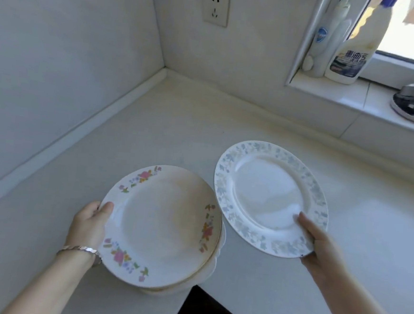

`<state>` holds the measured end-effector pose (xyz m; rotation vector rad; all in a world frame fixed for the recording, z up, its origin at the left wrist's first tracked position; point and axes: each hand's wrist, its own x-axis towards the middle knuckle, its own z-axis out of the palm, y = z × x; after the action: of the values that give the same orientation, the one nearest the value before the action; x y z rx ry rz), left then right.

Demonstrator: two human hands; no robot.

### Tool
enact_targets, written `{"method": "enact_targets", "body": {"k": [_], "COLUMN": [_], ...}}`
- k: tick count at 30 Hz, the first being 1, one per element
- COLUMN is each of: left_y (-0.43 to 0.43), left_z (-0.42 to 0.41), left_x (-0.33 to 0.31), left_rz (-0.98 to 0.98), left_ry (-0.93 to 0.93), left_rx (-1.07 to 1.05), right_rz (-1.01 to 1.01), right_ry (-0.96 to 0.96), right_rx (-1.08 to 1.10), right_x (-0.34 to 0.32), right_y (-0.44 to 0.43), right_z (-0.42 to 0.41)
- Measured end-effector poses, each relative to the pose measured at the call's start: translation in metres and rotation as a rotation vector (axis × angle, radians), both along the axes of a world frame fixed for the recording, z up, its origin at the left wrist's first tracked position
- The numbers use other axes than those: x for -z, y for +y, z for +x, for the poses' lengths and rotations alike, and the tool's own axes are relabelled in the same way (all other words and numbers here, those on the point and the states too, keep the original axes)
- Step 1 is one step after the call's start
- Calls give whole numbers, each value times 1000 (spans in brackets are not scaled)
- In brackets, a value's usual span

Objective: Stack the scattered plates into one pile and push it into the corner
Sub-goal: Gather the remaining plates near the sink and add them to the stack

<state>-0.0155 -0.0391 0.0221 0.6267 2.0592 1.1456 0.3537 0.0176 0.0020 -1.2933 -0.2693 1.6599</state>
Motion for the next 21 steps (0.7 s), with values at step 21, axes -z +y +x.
{"method": "enact_targets", "body": {"k": [21], "left_y": [27], "left_z": [1], "left_x": [-13], "left_rz": [-886], "left_ry": [932], "left_rx": [566], "right_rz": [-20], "right_ry": [-117], "right_rx": [-79], "right_x": [-11], "right_y": [12], "right_z": [-24]}}
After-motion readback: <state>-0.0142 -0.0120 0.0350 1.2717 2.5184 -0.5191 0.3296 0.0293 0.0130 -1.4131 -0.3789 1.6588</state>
